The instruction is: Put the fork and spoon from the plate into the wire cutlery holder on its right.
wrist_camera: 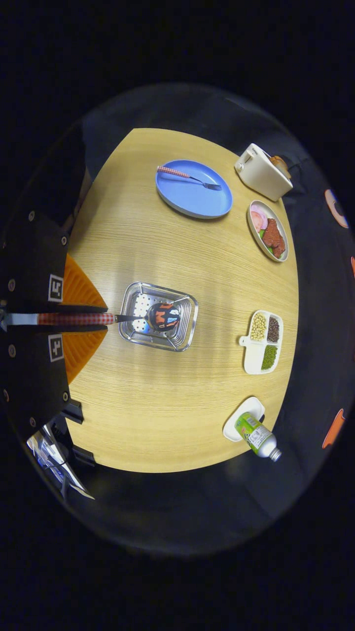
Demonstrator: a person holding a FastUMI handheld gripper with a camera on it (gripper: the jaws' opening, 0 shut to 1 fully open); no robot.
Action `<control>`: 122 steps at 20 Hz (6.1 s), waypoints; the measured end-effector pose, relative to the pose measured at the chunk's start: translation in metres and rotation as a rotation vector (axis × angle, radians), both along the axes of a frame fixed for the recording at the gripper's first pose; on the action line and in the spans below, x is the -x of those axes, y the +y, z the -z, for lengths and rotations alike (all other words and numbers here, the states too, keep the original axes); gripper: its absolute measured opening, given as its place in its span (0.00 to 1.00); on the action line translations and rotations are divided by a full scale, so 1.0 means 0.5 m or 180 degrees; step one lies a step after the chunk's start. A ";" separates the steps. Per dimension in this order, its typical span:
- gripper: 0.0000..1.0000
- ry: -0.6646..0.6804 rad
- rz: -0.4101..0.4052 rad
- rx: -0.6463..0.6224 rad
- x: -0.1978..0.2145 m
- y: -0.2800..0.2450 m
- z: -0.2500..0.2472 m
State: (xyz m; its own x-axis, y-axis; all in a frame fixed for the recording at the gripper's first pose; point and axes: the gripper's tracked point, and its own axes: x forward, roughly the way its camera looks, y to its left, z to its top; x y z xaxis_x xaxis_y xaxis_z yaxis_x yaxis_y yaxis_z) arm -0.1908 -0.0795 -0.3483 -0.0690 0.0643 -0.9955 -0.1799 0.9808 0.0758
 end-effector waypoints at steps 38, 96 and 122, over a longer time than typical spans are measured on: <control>0.90 -0.3556 0.0576 -0.0316 -0.360 0.197 -0.292; 0.10 -0.1834 -0.0187 -0.0696 -0.116 0.573 0.080; 0.10 -0.1515 0.0248 0.0030 -0.052 0.049 -0.067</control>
State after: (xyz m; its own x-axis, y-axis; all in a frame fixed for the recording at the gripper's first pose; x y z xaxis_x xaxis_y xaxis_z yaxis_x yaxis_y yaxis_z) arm -0.1650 -0.0552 -0.3147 0.3992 0.0419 -0.9159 -0.1183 0.9930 -0.0061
